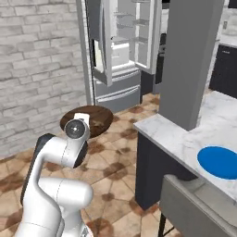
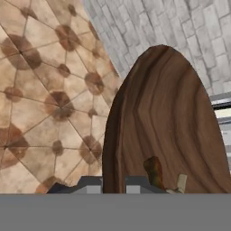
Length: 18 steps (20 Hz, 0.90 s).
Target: Pick the chicken drumstick and garlic from their plates and place them in the bowl. Then put the bowl in the fridge.
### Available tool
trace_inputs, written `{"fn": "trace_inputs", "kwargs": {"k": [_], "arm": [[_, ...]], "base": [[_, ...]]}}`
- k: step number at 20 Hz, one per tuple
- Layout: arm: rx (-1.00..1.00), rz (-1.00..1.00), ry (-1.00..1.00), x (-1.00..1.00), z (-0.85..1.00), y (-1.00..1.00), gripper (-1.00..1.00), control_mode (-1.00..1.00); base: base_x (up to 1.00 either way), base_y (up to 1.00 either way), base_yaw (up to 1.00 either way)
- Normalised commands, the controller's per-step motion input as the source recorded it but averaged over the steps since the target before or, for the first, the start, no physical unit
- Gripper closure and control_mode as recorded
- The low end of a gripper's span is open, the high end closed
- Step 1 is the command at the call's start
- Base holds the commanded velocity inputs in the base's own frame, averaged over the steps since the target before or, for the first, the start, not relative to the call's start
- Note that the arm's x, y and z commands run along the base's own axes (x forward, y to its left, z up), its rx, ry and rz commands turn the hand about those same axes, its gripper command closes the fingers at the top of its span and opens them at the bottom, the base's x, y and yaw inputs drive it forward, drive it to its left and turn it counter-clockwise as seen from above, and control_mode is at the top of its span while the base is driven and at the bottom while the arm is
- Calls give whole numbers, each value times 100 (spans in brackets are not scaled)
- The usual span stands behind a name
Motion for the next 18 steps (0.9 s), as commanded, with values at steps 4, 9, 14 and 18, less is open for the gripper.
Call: {"fn": "trace_inputs", "kwargs": {"k": [4,9,14,18], "arm": [[0,0,0,0,0,0,100,100],[0,0,0,0,0,0,100,100],[0,0,0,0,0,0,100,100],[0,0,0,0,0,0,100,100]], "base": [[78,38,0],[75,41,-12],[72,36,-23],[64,28,-39]]}}
